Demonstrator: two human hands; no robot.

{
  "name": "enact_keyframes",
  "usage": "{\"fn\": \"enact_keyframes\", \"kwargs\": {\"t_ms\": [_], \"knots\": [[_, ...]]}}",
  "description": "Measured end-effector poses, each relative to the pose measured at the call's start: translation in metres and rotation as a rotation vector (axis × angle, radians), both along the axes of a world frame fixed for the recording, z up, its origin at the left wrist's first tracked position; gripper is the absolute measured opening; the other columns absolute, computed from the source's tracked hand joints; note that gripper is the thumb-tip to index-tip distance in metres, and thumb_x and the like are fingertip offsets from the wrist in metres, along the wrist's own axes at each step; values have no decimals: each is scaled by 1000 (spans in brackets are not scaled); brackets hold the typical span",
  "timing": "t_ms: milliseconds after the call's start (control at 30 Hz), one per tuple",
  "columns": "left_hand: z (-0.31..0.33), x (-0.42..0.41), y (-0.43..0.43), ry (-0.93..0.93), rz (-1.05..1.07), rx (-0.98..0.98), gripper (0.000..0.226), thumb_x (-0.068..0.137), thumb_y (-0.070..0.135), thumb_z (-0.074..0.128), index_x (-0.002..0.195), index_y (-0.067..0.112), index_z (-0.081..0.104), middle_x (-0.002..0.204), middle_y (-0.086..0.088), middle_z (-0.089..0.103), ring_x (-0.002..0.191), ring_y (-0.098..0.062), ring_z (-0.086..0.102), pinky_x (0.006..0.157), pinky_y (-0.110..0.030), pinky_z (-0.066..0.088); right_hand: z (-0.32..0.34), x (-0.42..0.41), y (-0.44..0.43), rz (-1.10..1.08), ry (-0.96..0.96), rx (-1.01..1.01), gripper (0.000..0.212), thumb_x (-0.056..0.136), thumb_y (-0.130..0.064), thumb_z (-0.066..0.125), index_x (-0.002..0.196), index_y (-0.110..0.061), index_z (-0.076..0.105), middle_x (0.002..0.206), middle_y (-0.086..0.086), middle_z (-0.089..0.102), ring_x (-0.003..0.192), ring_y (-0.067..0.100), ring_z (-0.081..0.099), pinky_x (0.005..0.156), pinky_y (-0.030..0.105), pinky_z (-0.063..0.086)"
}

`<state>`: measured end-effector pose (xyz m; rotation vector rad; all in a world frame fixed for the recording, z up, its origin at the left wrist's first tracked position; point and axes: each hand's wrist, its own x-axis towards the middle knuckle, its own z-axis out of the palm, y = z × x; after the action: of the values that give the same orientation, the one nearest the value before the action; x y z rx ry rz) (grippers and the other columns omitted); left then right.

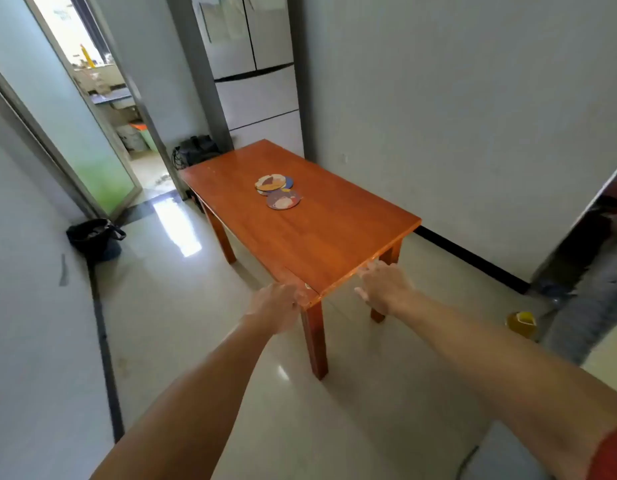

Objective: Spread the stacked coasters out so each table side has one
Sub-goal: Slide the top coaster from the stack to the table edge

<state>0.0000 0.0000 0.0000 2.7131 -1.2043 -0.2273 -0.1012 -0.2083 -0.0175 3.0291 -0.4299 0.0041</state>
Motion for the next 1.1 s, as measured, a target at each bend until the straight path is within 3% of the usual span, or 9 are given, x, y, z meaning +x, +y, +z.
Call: {"fn": "enact_keyframes", "kwargs": {"t_ms": [133, 300, 633, 867, 1100], "knots": [[-3, 52, -32, -3, 18, 49, 14, 94, 24, 50, 97, 16, 62, 89, 3, 62, 76, -15, 59, 64, -28, 49, -1, 45, -32, -4, 11, 3, 33, 95, -40, 45, 114, -14, 53, 110, 10, 59, 101, 28, 56, 80, 40, 46], [-12, 130, -84, 11, 19, 85, 20, 93, 24, 48, 100, 13, 62, 95, -4, 66, 82, -23, 62, 74, -39, 55, -4, 114, -78, -62, 56, -21, 37, 96, -42, 43, 120, -15, 51, 116, 9, 57, 105, 27, 55, 82, 39, 46], [-27, 252, -167, 47, -7, 70, 17, 89, 20, 46, 73, 20, 47, 75, 0, 56, 66, -20, 54, 53, -31, 38, -5, 225, -158, -98, 122, -5, 40, 96, -43, 43, 125, -16, 48, 121, 10, 56, 109, 29, 55, 82, 41, 46], [-67, 307, -216, 159, 92, 78, 22, 90, 21, 48, 104, 14, 63, 94, -4, 67, 79, -21, 63, 63, -34, 53, -43, 299, -217, 1, 145, 22, 37, 96, -44, 43, 118, -16, 50, 113, 8, 58, 99, 26, 57, 78, 37, 49], [-110, 351, -274, 246, 275, 123, 29, 93, 23, 47, 117, 14, 61, 120, -9, 63, 111, -29, 58, 77, -34, 46, -92, 382, -291, 178, 239, 77, 38, 96, -42, 43, 122, -16, 49, 118, 8, 57, 106, 27, 56, 83, 40, 48]]}}
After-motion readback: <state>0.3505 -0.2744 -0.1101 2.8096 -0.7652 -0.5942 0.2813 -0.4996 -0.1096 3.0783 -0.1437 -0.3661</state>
